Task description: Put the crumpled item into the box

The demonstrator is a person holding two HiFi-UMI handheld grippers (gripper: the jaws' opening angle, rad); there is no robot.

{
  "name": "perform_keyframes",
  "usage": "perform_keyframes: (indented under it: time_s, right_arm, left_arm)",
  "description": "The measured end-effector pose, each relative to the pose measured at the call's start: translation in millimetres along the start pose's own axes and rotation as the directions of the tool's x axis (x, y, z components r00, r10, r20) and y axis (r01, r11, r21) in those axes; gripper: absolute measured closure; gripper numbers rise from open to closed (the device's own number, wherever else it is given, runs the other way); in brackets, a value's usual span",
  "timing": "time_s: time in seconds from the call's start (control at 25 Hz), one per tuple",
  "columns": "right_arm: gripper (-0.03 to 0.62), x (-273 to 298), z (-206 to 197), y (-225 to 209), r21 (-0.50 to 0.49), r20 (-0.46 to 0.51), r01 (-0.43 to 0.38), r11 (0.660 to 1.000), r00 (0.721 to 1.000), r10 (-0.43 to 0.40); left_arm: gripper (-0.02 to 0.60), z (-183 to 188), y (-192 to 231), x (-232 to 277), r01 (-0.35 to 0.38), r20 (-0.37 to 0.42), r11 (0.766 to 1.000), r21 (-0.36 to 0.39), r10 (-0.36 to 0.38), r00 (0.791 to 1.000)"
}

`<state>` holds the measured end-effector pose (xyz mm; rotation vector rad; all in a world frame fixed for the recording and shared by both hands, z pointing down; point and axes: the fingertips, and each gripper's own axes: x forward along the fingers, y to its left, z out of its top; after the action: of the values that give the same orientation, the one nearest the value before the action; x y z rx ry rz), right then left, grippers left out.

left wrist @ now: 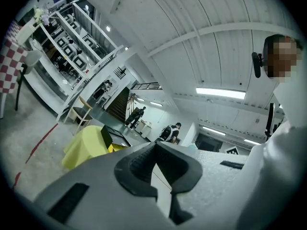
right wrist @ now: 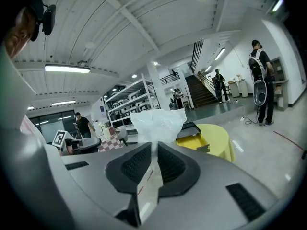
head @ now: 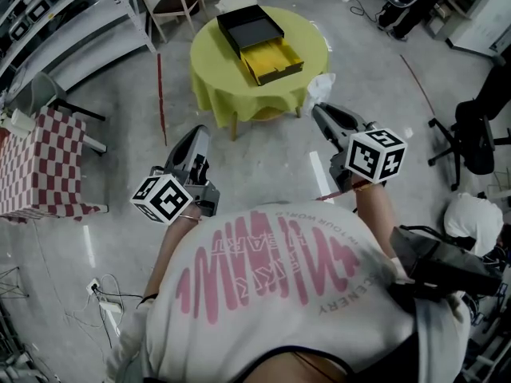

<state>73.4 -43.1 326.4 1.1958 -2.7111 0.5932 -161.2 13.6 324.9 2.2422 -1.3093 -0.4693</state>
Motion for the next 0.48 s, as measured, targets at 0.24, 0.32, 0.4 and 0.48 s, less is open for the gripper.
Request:
perform_keyframes:
  time_s: [0.24,0.32,0.4,0.48]
  right_arm:
    - [0.559,13,-7,-11,0.022,-0.014,0.008,1.000,1.000,-0.007]
    - [0.559,20,-12,-18,0.039,-0.022,0.014,0.999,1.000,-0.013]
    - [0.559,27,-18,-22,0.054,-0.032,0.018,0.998,0.999,-0.016]
    - [0.559,32,-19,-25,0.058,-0.035,0.025,0.998,0.999,-0.023]
  left_arm:
    - [0.574,-10,10,15,0.018,-0.033,1.000,-0.006,-0.018,0.999]
    - [0.574,-12,16,20,0.020,-0.042,1.000,-0.006,-0.021,0.999]
    - [0.574,-14,23,24,0.020,-0.052,1.000,-0.008,-0.020,0.998]
    - [0.574,-15,29,29,0.017,-0.057,1.000,-0.010,-0.018,0.998]
